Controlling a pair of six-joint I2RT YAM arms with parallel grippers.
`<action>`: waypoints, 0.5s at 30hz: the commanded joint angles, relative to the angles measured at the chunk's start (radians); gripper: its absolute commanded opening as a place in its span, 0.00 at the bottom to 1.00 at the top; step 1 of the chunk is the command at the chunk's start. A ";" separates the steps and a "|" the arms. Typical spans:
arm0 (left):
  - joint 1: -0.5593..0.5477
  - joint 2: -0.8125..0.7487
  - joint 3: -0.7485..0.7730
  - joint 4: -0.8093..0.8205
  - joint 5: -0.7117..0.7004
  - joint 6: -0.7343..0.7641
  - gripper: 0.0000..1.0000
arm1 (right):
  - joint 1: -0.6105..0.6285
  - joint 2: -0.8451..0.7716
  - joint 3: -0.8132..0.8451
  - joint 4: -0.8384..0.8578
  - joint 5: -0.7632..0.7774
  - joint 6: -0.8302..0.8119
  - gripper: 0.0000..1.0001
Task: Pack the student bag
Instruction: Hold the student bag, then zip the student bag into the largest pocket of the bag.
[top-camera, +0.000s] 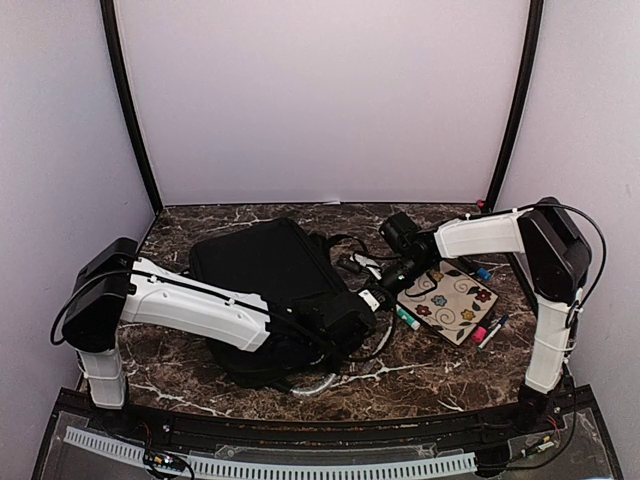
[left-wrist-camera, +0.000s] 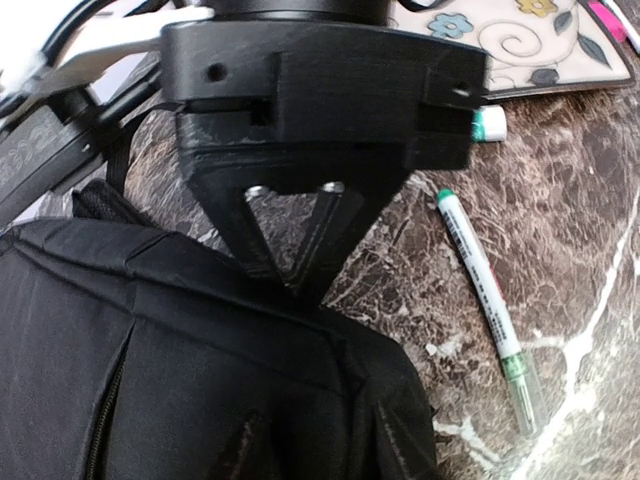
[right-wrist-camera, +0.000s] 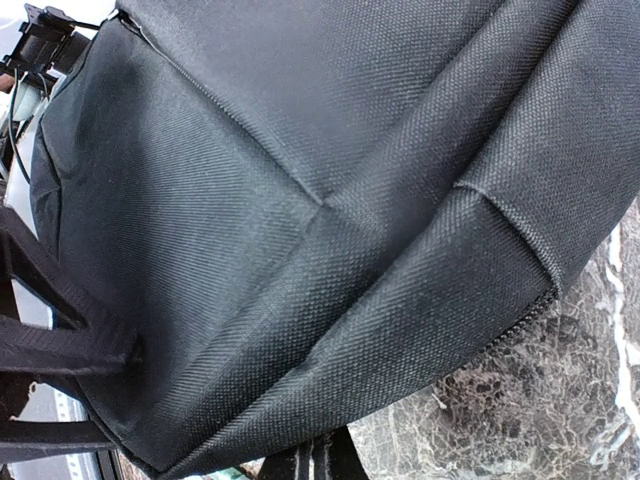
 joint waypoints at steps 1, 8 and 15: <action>0.036 -0.033 -0.009 -0.007 0.023 -0.005 0.29 | 0.014 -0.028 0.011 -0.007 -0.050 -0.008 0.00; 0.045 -0.133 -0.112 0.041 0.077 0.028 0.00 | -0.001 -0.012 0.013 0.034 0.033 0.045 0.00; 0.041 -0.280 -0.282 0.173 0.265 0.050 0.00 | -0.041 0.068 0.073 0.048 0.128 0.130 0.00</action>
